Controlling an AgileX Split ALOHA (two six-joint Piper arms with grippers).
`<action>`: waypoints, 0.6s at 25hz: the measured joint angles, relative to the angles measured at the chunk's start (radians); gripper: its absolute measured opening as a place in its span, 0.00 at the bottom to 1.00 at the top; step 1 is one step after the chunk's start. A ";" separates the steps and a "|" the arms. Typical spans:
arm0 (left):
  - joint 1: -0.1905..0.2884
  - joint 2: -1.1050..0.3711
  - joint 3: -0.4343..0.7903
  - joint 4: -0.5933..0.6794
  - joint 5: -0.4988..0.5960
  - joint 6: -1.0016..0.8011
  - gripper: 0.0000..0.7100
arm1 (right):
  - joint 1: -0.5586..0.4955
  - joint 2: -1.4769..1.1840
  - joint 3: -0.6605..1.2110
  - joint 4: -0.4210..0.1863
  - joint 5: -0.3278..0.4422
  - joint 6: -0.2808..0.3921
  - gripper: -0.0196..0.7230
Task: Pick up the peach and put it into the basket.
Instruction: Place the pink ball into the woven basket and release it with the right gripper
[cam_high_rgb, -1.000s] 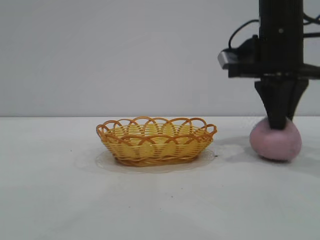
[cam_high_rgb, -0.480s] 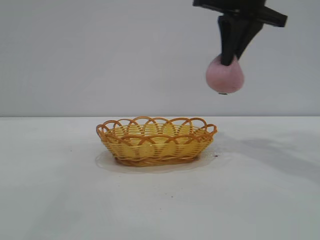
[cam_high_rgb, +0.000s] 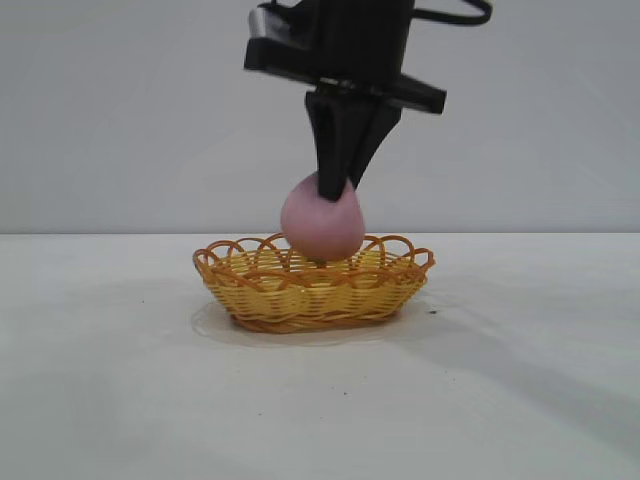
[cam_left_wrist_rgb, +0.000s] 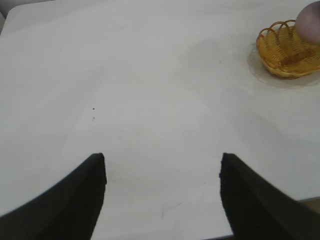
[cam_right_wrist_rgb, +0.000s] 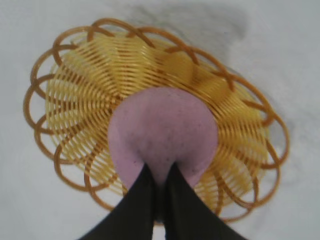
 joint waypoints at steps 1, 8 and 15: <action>0.000 0.000 0.000 0.000 0.000 0.000 0.66 | 0.000 0.007 0.000 -0.002 -0.004 0.000 0.03; 0.000 0.000 0.000 0.000 0.000 0.000 0.66 | 0.000 0.030 0.000 -0.006 -0.021 0.000 0.37; 0.000 0.000 0.000 0.000 0.000 0.000 0.66 | 0.000 0.028 0.000 -0.036 -0.023 0.000 0.69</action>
